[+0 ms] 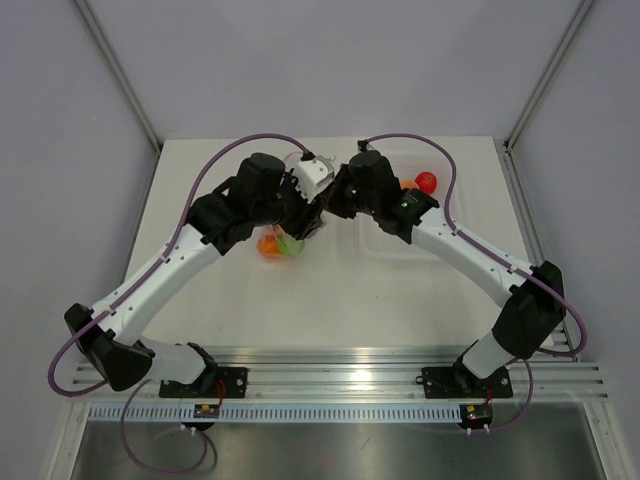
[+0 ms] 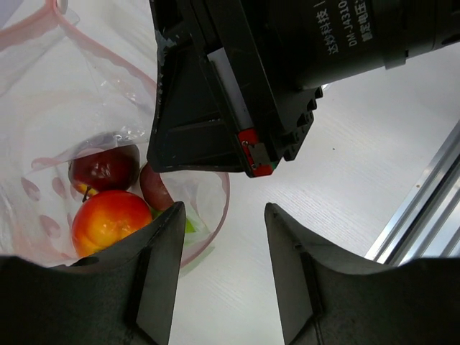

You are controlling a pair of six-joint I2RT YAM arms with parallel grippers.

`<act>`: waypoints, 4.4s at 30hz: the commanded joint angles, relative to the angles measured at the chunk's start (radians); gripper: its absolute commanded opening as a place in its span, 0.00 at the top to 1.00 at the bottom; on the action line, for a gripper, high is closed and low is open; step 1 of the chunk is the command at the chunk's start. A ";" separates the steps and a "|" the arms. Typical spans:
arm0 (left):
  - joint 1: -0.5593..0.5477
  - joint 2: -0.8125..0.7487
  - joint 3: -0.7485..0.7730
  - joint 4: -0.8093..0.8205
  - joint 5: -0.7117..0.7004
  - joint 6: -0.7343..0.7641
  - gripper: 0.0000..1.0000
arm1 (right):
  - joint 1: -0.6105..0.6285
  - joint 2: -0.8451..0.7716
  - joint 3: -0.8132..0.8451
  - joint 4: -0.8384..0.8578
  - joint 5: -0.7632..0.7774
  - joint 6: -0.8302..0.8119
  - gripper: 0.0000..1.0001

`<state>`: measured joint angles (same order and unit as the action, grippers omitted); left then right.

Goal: Place the food in the zip-top bag and seal the zipper
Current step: Adjust the zipper food storage bag at the center of the board, then zip the zipper food storage bag at the center of the board.

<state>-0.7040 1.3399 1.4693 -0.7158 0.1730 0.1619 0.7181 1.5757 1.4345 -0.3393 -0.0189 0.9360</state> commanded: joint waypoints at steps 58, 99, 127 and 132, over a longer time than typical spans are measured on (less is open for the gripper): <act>0.132 -0.120 -0.122 -0.051 0.342 0.231 1.00 | -0.298 0.052 -0.190 0.717 -0.975 -1.026 0.37; 0.132 -0.119 -0.112 -0.117 0.316 0.251 1.00 | -0.391 0.124 -0.029 0.392 -1.172 -1.200 0.39; 0.132 -0.117 -0.104 -0.125 0.329 0.240 1.00 | -0.368 0.156 -0.003 0.459 -1.230 -1.103 0.73; 0.132 -0.120 -0.084 -0.111 0.310 0.229 1.00 | -0.368 0.149 -0.006 0.416 -1.218 -1.123 1.00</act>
<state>-0.5766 1.2362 1.3346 -0.8562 0.4885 0.3954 0.3424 1.7332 1.4117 0.0624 -1.2240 -0.1844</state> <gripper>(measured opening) 0.007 0.025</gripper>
